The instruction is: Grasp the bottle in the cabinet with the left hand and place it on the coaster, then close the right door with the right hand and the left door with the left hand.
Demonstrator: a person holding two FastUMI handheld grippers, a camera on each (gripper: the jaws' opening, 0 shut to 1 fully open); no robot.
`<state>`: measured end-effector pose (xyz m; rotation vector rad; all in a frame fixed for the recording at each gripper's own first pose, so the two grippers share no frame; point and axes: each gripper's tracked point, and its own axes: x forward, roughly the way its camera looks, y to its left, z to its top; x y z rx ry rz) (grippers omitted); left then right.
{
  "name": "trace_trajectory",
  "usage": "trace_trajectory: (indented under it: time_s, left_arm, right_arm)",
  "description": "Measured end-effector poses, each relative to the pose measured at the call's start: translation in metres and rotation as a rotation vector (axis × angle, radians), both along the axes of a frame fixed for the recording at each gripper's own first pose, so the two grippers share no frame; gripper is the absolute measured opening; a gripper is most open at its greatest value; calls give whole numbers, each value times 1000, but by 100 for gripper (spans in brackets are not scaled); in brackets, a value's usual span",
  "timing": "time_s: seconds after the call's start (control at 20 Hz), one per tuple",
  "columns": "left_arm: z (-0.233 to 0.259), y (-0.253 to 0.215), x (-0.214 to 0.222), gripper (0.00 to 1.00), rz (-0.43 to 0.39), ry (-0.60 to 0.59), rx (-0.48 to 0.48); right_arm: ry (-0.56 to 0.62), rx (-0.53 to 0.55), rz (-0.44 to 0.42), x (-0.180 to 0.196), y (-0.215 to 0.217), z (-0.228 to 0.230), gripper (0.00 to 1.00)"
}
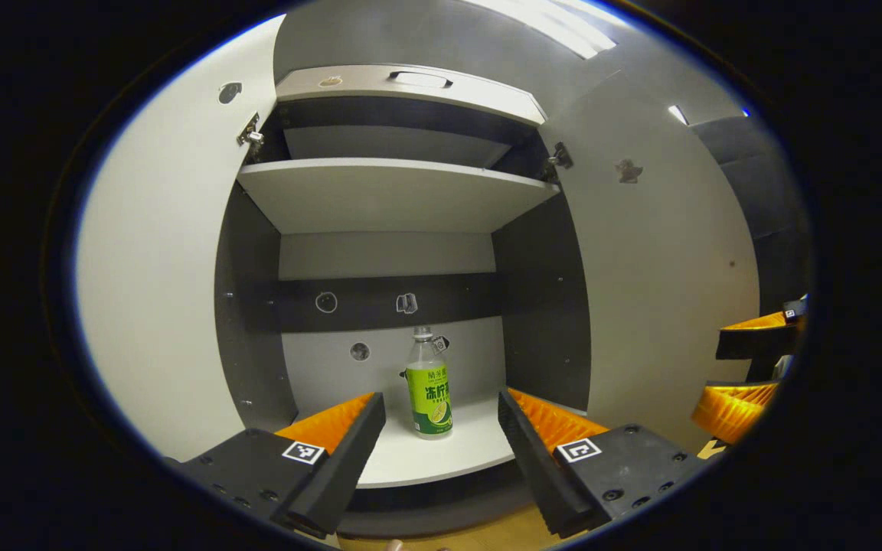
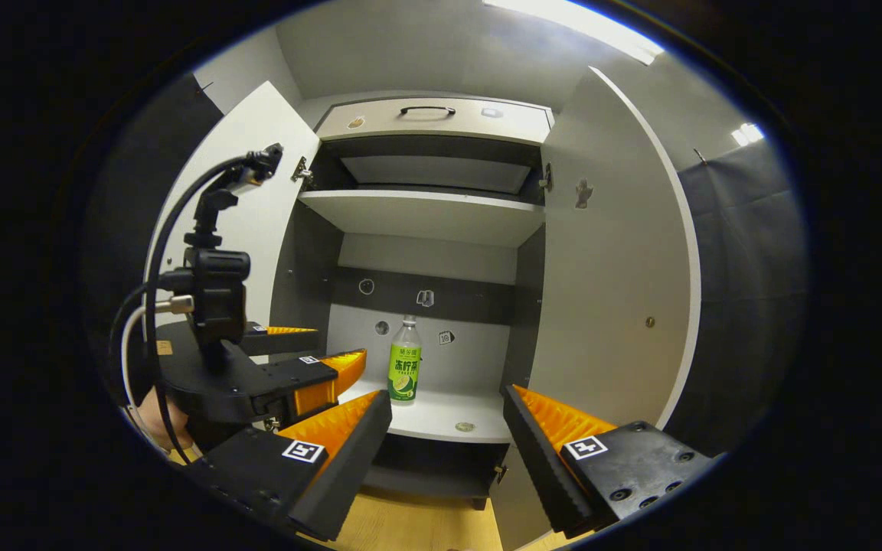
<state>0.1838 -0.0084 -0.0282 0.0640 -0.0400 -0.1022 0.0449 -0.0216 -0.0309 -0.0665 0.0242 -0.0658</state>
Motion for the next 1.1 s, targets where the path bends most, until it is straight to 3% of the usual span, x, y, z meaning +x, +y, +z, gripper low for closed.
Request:
trace_trajectory:
  time_s: [0.5,1.1]
  left_arm:
    - [-45,-10,112,96,39,53,14]
    - [-67,-8,181,96,93,48,29]
  right_arm:
    - [5,9,88,49,-7,-16,97]
    - [40,-5,136,83,-9,-38,98]
